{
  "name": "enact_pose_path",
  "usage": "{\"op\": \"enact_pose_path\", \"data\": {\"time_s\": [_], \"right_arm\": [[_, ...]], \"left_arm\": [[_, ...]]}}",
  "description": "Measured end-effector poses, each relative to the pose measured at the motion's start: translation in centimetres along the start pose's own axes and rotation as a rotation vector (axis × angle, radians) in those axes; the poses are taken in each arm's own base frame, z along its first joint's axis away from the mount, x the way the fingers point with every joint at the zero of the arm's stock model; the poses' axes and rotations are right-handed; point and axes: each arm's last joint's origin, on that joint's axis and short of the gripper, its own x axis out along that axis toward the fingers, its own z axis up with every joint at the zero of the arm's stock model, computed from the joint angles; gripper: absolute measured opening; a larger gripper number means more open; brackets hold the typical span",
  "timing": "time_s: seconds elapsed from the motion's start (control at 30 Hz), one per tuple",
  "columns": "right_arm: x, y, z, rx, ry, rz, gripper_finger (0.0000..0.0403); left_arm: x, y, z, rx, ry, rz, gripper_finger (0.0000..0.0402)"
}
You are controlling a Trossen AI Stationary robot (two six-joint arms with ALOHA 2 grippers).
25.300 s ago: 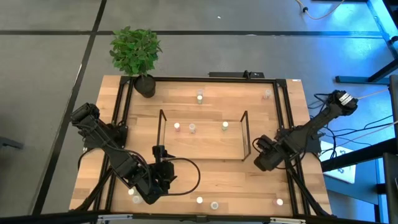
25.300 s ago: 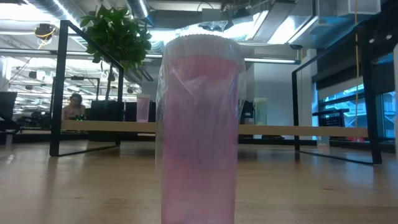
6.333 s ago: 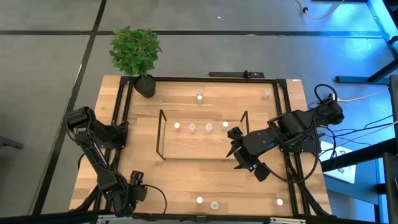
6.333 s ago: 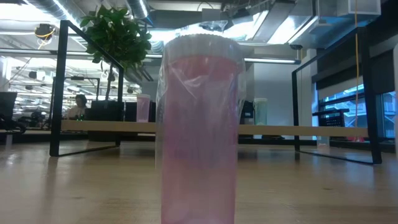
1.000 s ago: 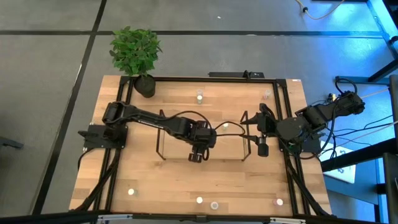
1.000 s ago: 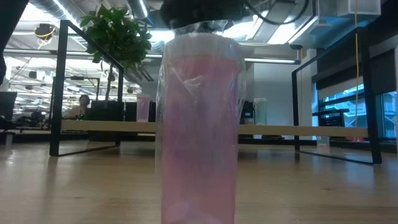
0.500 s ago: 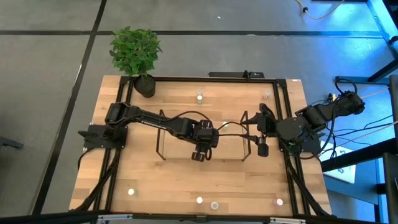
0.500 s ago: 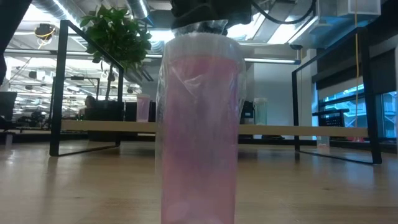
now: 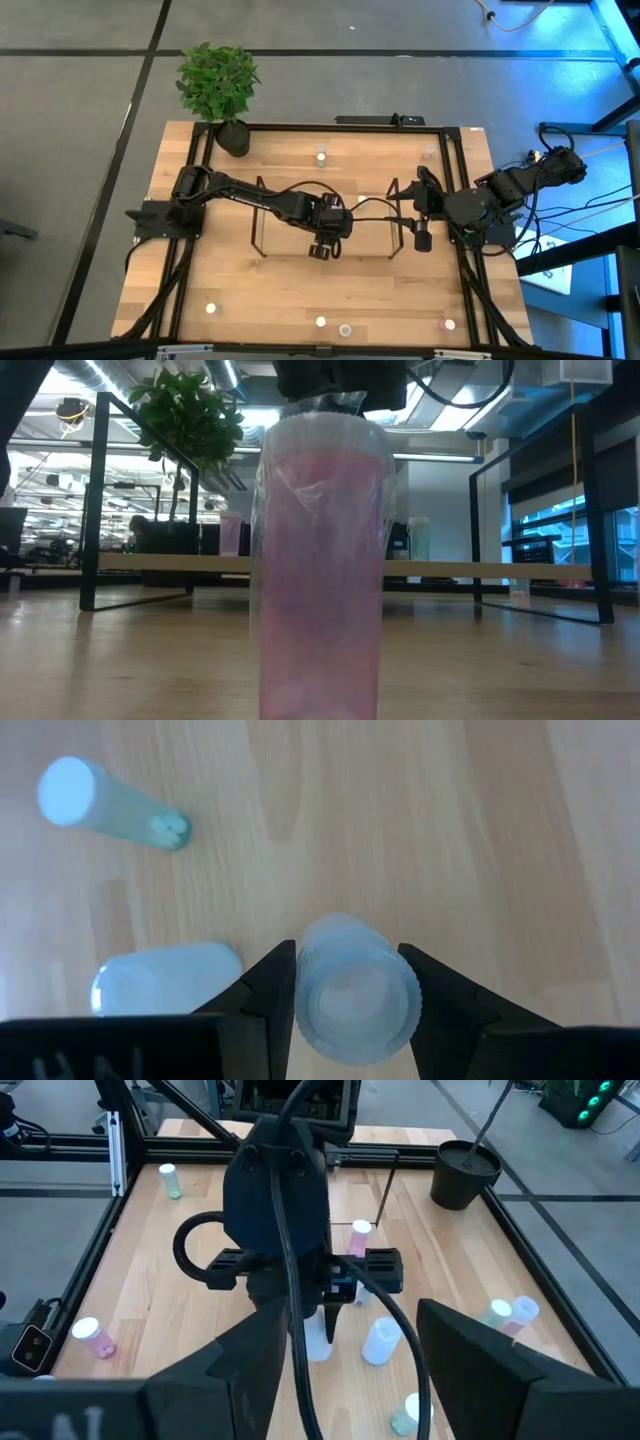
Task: Pick and place medicine bottles onto shelf by color
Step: Put the bottom left white pill bottle on the shelf aligned with the other white pill bottles
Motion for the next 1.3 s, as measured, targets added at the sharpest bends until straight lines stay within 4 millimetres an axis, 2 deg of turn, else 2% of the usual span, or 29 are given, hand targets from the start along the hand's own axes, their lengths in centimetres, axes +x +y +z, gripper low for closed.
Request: {"op": "enact_pose_path", "data": {"time_s": [0.5, 0.8, 1.3], "right_arm": [[0.0, 0.0, 0.0, 0.000, 0.001, 0.000, 0.0225], [0.0, 0.0, 0.0, 0.000, 0.001, 0.000, 0.0225], [0.0, 0.0, 0.0, 0.000, 0.001, 0.000, 0.0225]], "left_arm": [[1.2, 0.0, -0.2, -0.002, 0.026, -0.009, 0.0136], [1.2, 0.0, -0.1, -0.006, 0.013, -0.008, 0.0137], [1.2, 0.1, -0.1, -0.009, 0.012, -0.017, 0.0175]]}}
